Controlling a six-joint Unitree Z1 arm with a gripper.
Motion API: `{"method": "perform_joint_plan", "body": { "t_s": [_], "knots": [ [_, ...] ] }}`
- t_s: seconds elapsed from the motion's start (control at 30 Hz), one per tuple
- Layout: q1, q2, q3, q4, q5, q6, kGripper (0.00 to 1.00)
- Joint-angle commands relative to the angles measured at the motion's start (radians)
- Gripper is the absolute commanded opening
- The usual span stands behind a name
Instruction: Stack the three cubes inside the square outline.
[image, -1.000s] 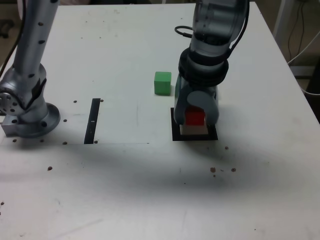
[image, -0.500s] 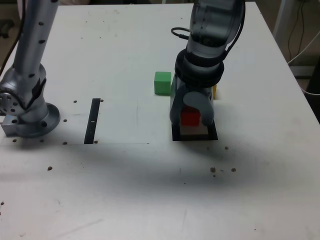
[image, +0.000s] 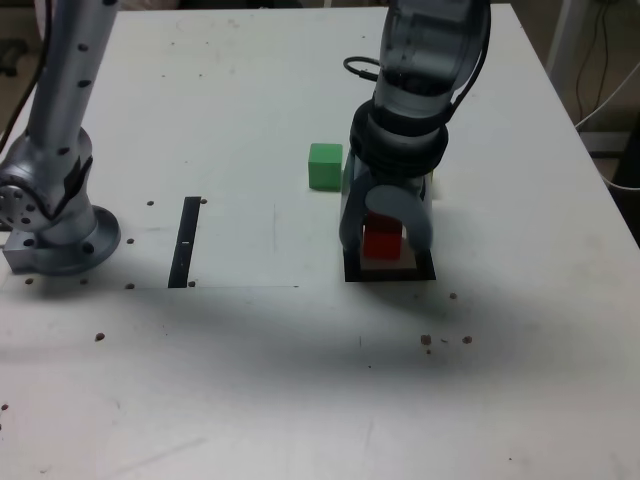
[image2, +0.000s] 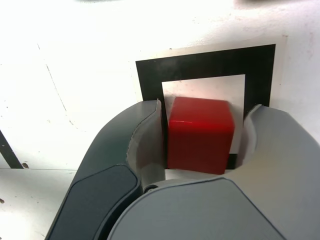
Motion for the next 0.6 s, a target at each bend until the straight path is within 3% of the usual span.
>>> {"method": "perform_joint_plan", "body": {
  "t_s": [0.0, 0.3, 0.57],
  "knots": [
    [0.001, 0.006, 0.004, -0.002, -0.003, 0.002, 0.83],
    [0.002, 0.003, 0.007, 0.011, 0.002, -0.016, 0.97],
    [0.004, -0.012, -0.005, 0.053, 0.029, -0.018, 0.99]
  ]
}}
